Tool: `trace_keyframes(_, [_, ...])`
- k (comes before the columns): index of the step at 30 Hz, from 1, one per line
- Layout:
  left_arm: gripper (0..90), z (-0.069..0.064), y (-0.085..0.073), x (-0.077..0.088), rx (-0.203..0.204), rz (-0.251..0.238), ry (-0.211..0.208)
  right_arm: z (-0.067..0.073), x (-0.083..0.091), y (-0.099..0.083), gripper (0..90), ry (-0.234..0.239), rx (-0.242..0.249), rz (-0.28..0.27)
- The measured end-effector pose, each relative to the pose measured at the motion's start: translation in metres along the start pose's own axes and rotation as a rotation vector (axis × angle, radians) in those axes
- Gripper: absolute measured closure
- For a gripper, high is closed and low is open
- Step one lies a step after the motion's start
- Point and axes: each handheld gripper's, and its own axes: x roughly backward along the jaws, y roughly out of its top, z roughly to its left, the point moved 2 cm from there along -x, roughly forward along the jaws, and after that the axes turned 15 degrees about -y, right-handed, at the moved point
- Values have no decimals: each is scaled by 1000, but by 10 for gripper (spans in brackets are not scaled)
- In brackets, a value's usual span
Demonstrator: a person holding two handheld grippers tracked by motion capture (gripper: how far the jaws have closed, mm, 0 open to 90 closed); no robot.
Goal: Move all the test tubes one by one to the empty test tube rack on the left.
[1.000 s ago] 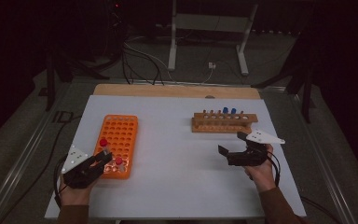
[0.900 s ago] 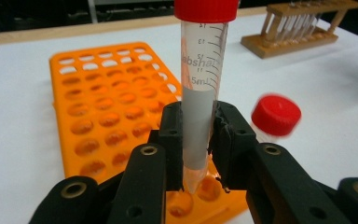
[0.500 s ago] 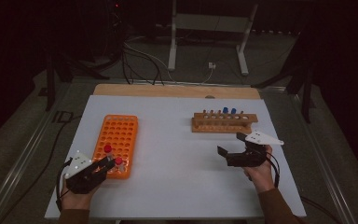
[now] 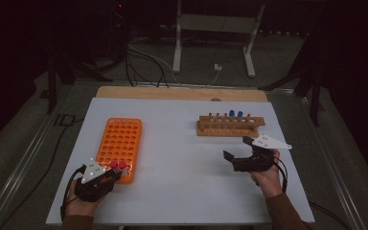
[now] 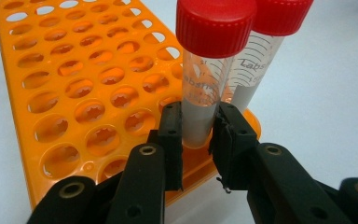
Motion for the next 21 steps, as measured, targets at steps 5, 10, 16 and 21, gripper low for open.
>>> trace_keyframes(5, [618, 0, 0, 7, 9, -43, -11, -2, 0, 0, 12, -4, -5, -1])
trace_keyframes(10, [541, 0, 0, 18, 10, -100, -30, -4, 1, 1, 12, -10, -4, -2])
trace_keyframes(16, [358, -1, 3, 29, 9, -197, -30, -7, 0, 3, 12, -23, -2, -2])
trace_keyframes(21, [240, -3, 11, 34, 11, -258, -15, -10, 0, 7, 12, -38, 0, -9])
